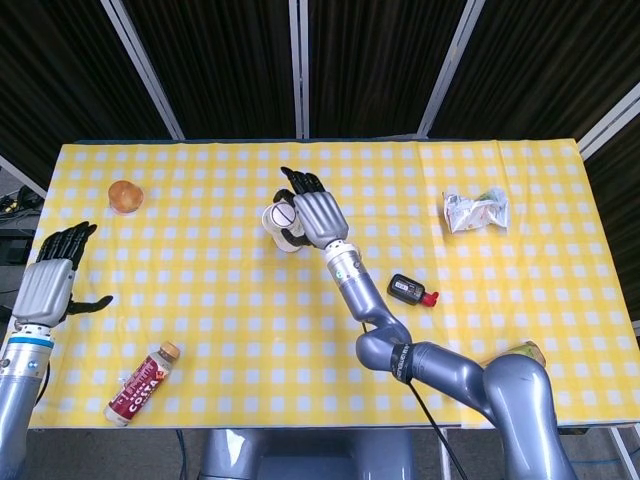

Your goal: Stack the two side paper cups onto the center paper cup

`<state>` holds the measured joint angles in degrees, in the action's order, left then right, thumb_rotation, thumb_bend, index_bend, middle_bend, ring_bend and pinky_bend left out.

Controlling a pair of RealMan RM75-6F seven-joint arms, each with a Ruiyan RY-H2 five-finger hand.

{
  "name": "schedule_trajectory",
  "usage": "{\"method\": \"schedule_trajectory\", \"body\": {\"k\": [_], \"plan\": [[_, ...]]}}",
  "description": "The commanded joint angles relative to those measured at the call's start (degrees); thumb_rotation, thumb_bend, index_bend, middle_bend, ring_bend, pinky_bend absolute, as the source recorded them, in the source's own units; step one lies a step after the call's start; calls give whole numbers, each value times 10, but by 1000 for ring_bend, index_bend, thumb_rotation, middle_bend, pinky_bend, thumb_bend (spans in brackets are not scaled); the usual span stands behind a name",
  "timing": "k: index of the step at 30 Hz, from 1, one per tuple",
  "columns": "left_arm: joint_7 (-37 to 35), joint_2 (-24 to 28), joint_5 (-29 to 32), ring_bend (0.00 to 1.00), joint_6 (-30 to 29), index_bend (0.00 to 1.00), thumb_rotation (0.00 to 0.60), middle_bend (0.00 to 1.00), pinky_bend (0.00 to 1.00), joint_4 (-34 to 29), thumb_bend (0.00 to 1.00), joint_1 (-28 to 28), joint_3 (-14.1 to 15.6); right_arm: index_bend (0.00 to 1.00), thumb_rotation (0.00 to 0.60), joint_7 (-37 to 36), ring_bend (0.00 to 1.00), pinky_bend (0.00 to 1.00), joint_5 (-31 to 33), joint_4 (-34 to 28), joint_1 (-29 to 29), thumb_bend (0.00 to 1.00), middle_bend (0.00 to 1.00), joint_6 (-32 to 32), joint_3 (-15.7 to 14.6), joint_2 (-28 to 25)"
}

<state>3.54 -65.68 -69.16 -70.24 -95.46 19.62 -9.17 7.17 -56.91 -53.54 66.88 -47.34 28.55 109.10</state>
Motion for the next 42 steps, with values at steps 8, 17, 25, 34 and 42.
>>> {"method": "schedule_trajectory", "body": {"k": [8, 17, 25, 34, 42], "plan": [[0, 1, -6, 0, -2, 0, 600, 0, 0, -4, 135, 0, 1, 130, 600, 36, 0, 0, 15, -21, -7, 105, 0, -34, 0, -5], [2, 1, -15, 0, -14, 0, 600, 0, 0, -5, 134, -5, 3, 130, 600, 70, 0, 0, -14, -167, -113, 105, 0, -111, -73, -88], [30, -15, -40, 0, -31, 0, 600, 0, 0, -8, 135, -11, 18, 114, 600, 45, 0, 0, -135, -306, -280, 107, 0, -267, -202, -213], [43, -28, -70, 0, -58, 0, 600, 0, 0, -7, 135, -31, 41, 69, 600, -23, 0, 0, -219, -326, -403, 109, 0, -374, -280, -283], [22, -38, -98, 0, -74, 0, 600, 0, 0, 15, 134, -50, 62, 65, 600, -57, 0, 0, -267, -310, -475, 111, 0, -433, -317, -305]]}}
